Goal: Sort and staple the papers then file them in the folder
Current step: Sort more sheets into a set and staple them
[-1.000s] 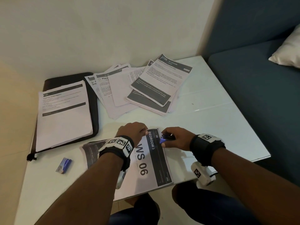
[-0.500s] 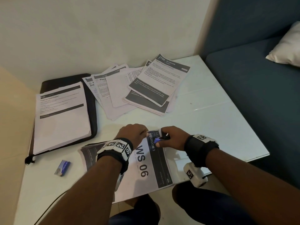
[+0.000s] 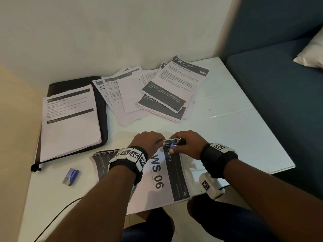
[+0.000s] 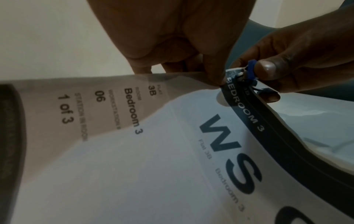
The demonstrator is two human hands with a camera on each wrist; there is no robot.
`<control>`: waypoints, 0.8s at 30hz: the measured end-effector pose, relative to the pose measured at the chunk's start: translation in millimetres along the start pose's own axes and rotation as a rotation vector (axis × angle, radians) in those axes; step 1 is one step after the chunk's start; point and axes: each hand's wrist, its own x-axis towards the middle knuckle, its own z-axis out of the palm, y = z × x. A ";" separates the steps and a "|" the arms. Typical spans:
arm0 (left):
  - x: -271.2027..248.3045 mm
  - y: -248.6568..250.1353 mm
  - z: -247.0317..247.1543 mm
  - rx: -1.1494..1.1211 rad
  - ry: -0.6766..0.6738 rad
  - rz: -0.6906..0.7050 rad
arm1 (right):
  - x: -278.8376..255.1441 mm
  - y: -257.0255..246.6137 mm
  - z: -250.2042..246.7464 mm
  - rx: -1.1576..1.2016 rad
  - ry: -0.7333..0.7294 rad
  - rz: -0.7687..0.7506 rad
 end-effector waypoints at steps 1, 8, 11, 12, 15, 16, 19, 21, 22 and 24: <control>-0.6 0.4 -0.8 0.005 0.002 0.007 | -0.2 -1.8 -0.1 -0.003 0.003 -0.004; -3.9 4.0 -1.4 -0.014 -0.026 0.020 | -1.4 -2.7 1.3 -0.036 0.029 0.000; -3.9 5.4 -1.2 -0.067 -0.056 0.013 | -0.7 -1.6 2.2 -0.045 0.053 0.005; -5.1 5.5 -0.1 -0.084 -0.056 0.012 | -1.3 -1.8 2.9 -0.049 0.060 0.005; -6.2 4.7 1.9 -0.073 -0.053 0.013 | -1.6 -3.0 4.2 -0.045 0.055 0.008; -6.0 4.6 2.0 -0.049 -0.044 0.012 | -1.8 -3.5 4.7 -0.034 0.051 0.009; -4.8 5.4 -1.0 -0.007 -0.021 0.002 | -1.0 -3.8 3.3 0.010 0.055 0.016; -5.1 5.9 -2.3 -0.002 -0.031 -0.003 | -0.4 -4.4 2.1 0.008 0.060 0.003; -5.3 6.2 -2.5 0.001 -0.037 -0.002 | -0.5 -5.0 1.4 0.004 0.065 -0.004; -6.1 7.3 -2.2 -0.002 -0.051 0.002 | -1.4 -6.3 1.0 -0.007 0.077 -0.008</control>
